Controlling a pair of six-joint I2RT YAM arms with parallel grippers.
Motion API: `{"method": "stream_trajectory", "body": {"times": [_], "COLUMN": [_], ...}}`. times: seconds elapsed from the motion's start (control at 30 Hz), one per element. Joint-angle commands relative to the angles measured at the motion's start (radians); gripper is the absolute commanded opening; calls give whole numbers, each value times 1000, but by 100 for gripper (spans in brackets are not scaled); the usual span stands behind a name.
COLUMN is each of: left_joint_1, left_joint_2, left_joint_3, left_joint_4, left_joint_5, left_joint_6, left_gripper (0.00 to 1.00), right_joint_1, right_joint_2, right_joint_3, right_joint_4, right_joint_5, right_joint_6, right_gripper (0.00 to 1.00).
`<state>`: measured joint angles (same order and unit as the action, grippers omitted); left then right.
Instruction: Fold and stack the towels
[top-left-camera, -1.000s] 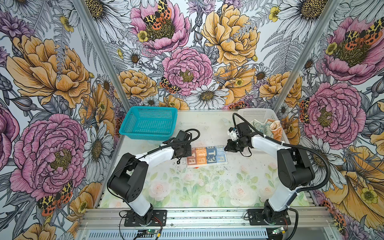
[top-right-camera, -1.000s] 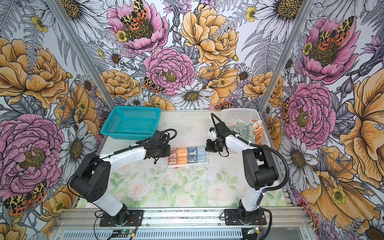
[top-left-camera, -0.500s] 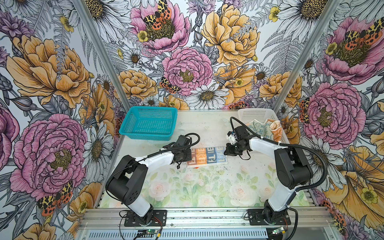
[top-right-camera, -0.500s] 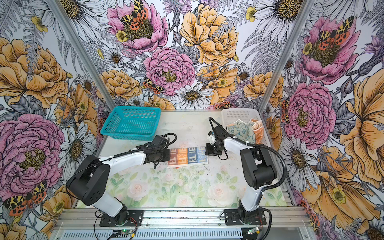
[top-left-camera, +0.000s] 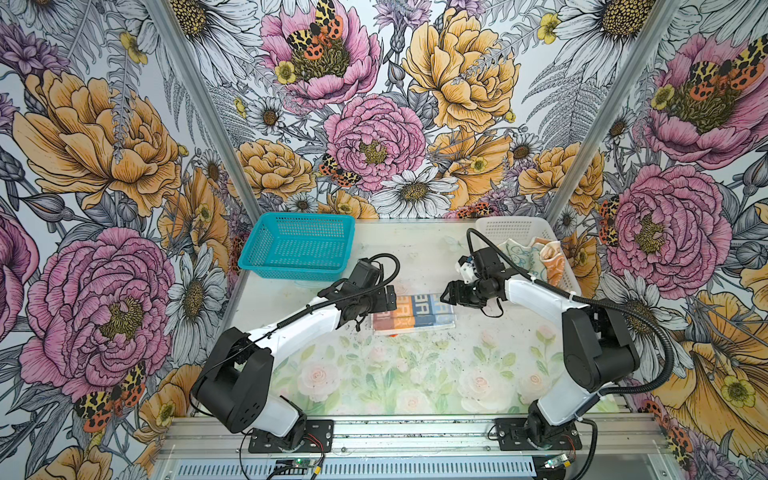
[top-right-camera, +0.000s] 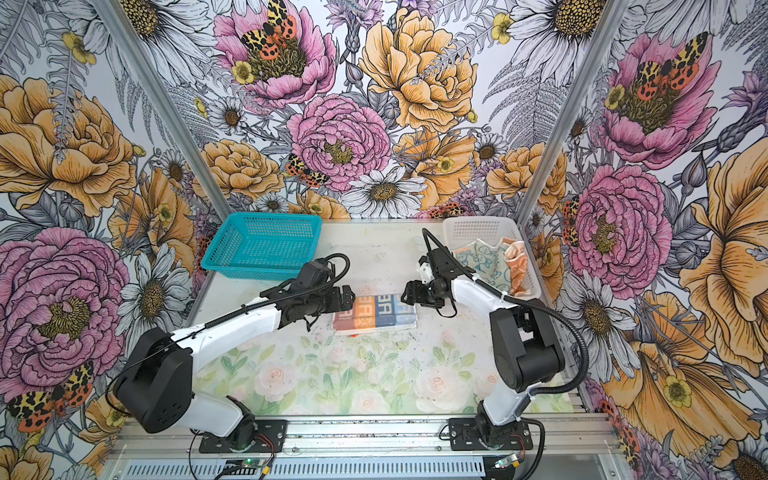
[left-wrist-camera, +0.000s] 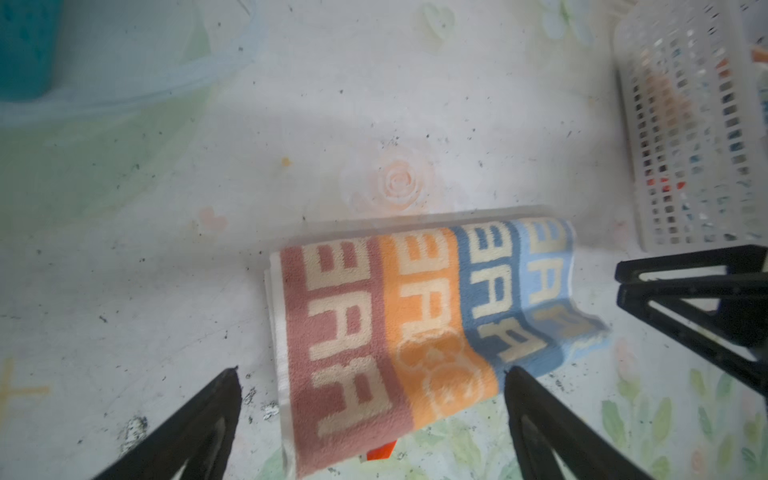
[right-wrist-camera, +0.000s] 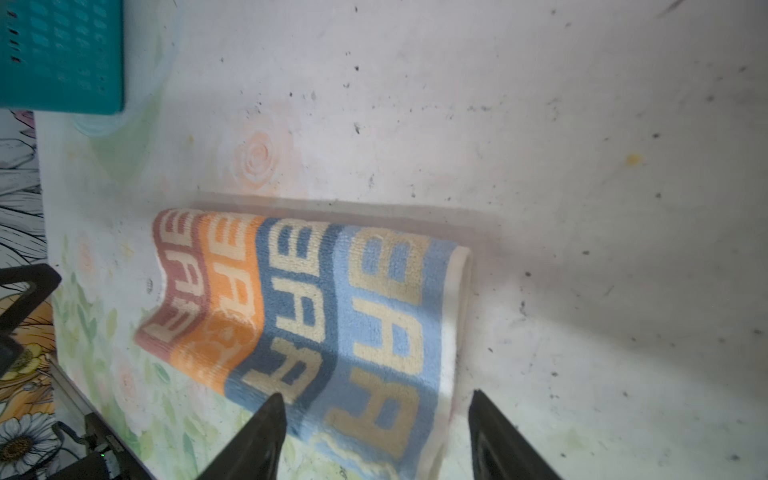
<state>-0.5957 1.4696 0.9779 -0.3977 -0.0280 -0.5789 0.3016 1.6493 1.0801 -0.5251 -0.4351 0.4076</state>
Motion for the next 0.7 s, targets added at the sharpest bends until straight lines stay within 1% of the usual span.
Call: {"method": "stream_trajectory", "body": {"times": [0.0,0.1,0.2,0.37,0.53,0.63,0.67], "left_joint_1": [-6,-36,-64,-72,-66,-56,-49], "left_joint_2": [21,39,56,69,95,72,60], "left_joint_3": [22,5,-41,-152,-154,-108,-85], "left_joint_4": [15,48,80,165,161,86,49], "left_joint_5": [67,85,97,141,162,135,118], "left_joint_6": [-48,-79,-118,-181,-172,-121,-101], "left_gripper": [99,99,99,99,99,99,99], "right_joint_1": [30,60,80,87,84,83,81], "right_joint_2": [-15,-5,16,55,95,63,43], "right_joint_3": [36,19,-31,-99,-102,-98,-98], "right_joint_4": [33,75,132,177,175,175,174], "right_joint_5": [-41,-72,-104,-96,-79,-72,-68], "right_joint_6": [49,82,117,123,111,114,113], "right_gripper": [75,79,83,87,89,91,97]}}
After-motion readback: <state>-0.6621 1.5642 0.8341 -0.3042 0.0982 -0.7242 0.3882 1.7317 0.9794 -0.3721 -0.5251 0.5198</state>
